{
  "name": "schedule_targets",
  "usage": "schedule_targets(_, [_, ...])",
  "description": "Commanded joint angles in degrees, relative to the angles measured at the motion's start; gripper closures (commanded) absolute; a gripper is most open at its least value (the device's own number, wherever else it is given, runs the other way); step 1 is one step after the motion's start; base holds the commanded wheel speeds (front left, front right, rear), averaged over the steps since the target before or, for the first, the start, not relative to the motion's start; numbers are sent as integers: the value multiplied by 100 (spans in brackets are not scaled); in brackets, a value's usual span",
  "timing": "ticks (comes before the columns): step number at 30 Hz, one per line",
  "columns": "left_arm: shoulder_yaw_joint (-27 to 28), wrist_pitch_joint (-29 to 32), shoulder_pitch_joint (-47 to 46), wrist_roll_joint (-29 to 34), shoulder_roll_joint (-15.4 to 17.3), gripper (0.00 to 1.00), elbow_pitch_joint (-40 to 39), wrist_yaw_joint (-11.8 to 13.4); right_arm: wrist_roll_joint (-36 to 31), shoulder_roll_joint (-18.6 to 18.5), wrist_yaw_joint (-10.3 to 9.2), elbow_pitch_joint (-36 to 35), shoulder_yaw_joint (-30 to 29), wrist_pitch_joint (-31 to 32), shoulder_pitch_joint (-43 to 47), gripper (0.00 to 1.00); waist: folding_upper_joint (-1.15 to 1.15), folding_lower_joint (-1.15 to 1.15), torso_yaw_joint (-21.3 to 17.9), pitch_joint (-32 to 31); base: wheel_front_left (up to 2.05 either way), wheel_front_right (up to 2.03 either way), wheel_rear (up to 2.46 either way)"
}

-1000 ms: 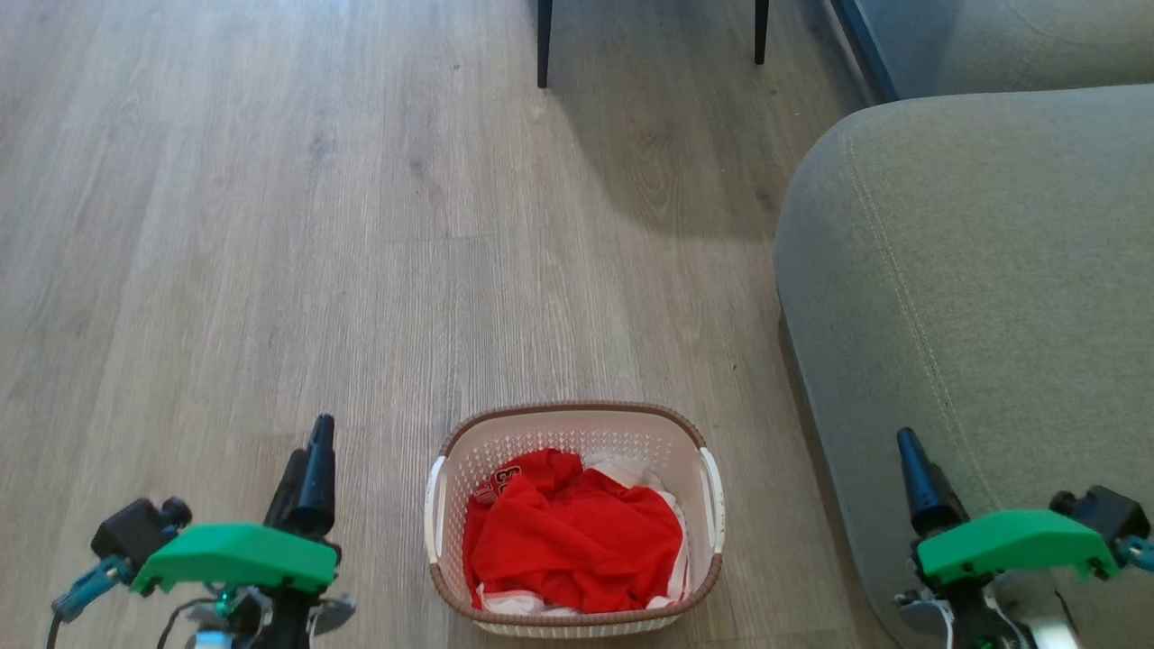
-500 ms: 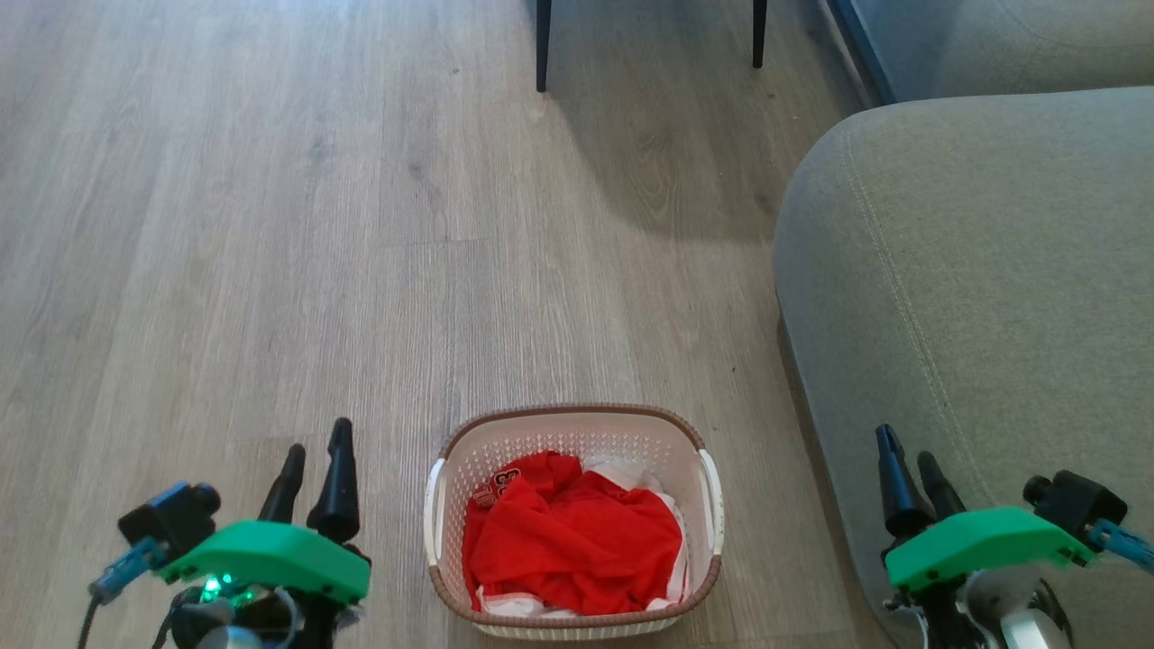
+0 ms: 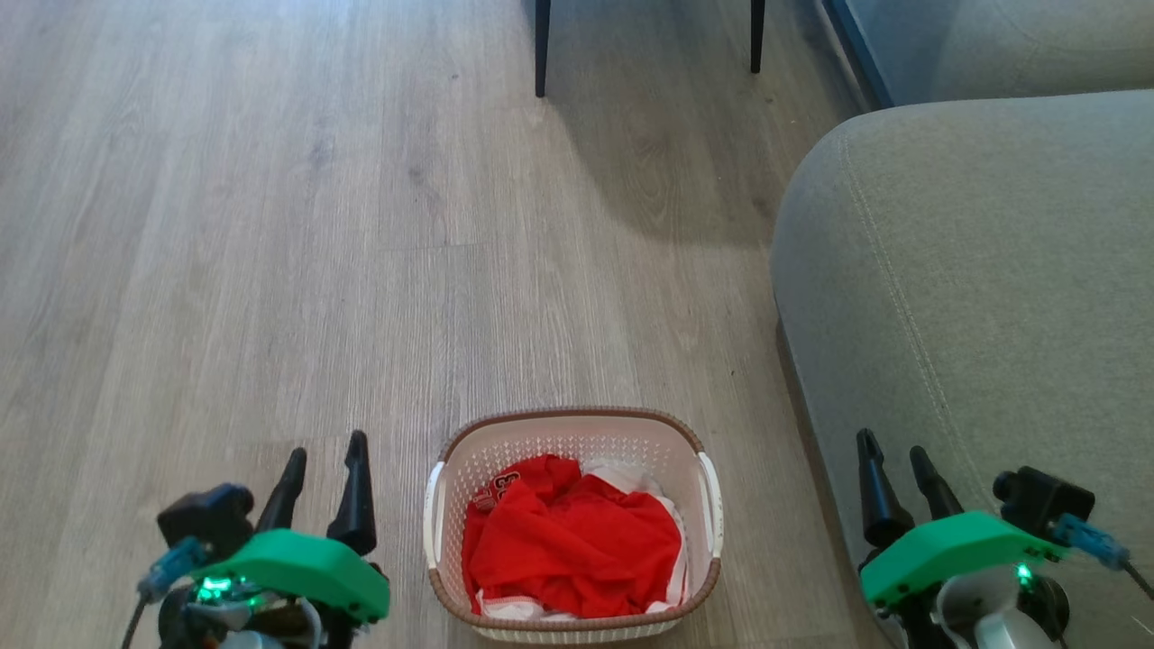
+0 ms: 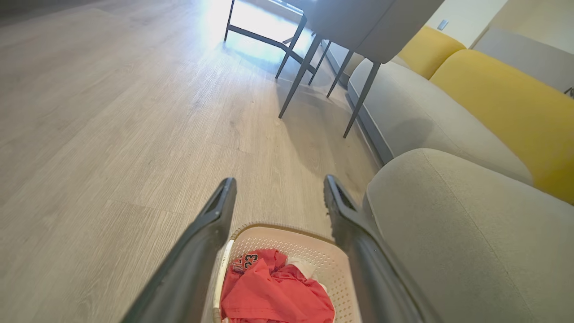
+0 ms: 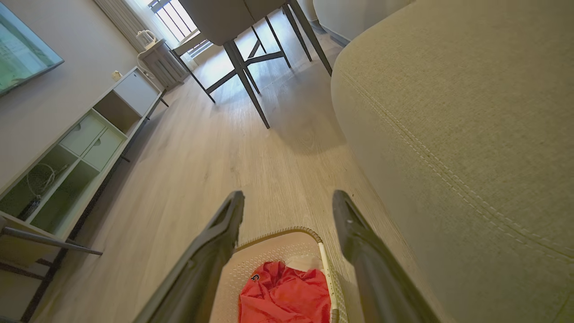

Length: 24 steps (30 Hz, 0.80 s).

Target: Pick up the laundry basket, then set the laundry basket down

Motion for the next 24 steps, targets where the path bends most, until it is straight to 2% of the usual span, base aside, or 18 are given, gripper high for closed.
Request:
schedule_targets(1, [74,-101,-156,215,123,0,-198,49,-215,-59,-6,-188,137,-100,-138,0,0,0,-3,-8,0,0,0])
schedule_targets(24, [-266,-469,8,1584,301,0,-188,414,-1842,-75,-7,-305,419,-470,-83,0,0,0,-66,-58,0,0,0])
